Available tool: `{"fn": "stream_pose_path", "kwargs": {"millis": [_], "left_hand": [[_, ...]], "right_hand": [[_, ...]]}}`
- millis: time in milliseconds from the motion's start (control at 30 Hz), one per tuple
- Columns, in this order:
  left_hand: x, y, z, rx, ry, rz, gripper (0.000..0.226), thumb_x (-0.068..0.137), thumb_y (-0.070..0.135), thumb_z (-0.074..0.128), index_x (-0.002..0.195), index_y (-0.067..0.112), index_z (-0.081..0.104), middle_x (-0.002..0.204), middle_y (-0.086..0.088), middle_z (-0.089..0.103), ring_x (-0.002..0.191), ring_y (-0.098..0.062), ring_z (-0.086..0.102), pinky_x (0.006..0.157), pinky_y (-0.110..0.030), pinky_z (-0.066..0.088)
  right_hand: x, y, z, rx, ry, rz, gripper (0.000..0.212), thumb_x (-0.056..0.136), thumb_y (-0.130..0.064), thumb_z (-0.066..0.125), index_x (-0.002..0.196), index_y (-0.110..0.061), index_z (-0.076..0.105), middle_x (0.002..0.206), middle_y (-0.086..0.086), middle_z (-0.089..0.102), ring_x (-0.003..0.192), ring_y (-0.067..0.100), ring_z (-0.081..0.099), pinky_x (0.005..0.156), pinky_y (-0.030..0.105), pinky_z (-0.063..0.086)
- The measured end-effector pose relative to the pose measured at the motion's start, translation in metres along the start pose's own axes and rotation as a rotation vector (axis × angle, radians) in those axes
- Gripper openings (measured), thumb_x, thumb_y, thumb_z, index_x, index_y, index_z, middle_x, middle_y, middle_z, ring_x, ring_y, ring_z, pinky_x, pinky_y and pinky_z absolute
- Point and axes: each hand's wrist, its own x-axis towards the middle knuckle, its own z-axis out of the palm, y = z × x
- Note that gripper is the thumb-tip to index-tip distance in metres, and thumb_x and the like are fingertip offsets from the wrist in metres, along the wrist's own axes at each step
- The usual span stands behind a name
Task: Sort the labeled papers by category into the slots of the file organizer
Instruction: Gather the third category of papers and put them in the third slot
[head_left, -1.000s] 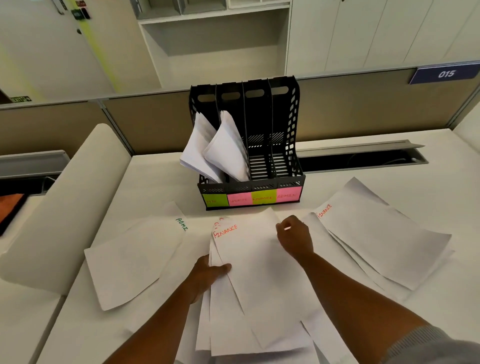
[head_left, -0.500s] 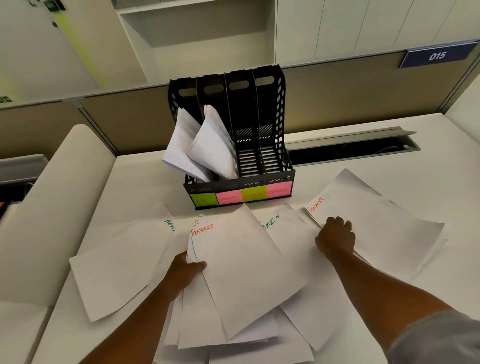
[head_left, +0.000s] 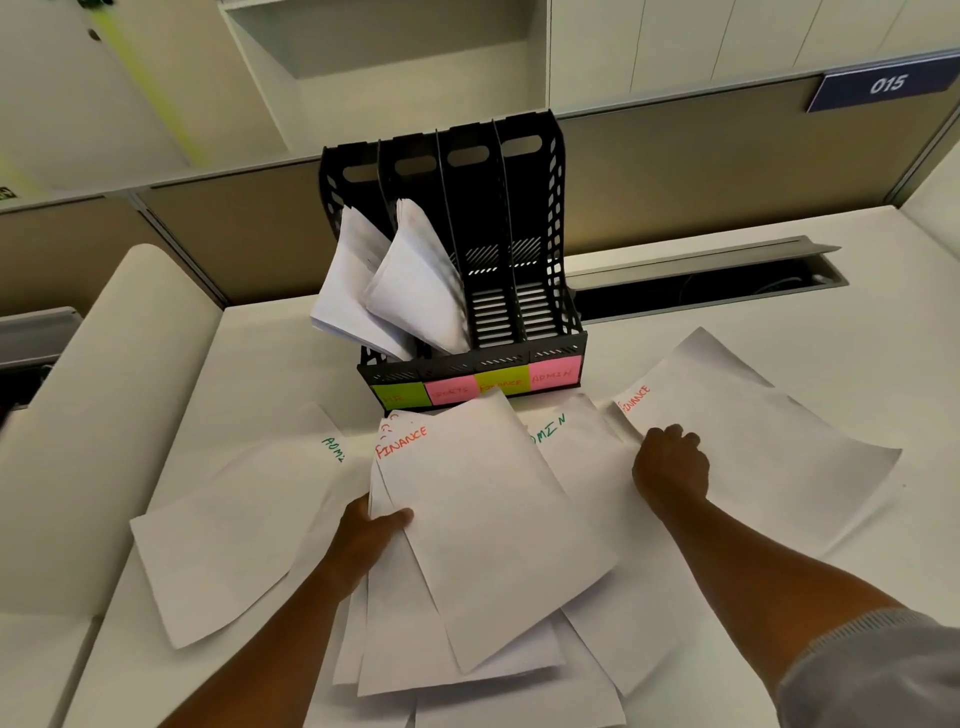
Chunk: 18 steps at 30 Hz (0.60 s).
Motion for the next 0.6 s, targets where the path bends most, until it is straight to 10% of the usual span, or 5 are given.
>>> {"fn": "stream_pose_path", "kwargs": {"millis": [600], "left_hand": [[0.002, -0.002, 0.008, -0.065, 0.021, 0.008, 0.046, 0.085, 0.021, 0.071, 0.127, 0.017, 0.054, 0.115, -0.006, 0.064, 0.103, -0.028, 0.060, 0.091, -0.039, 0.050]], "right_hand": [[0.010, -0.023, -0.024, 0.315, 0.268, -0.248, 0.007, 0.086, -0.019, 0.051, 0.087, -0.012, 0.052, 0.071, 0.009, 0.065, 0.063, 0.034, 0.060, 0.053, 0.030, 0.037]]}}
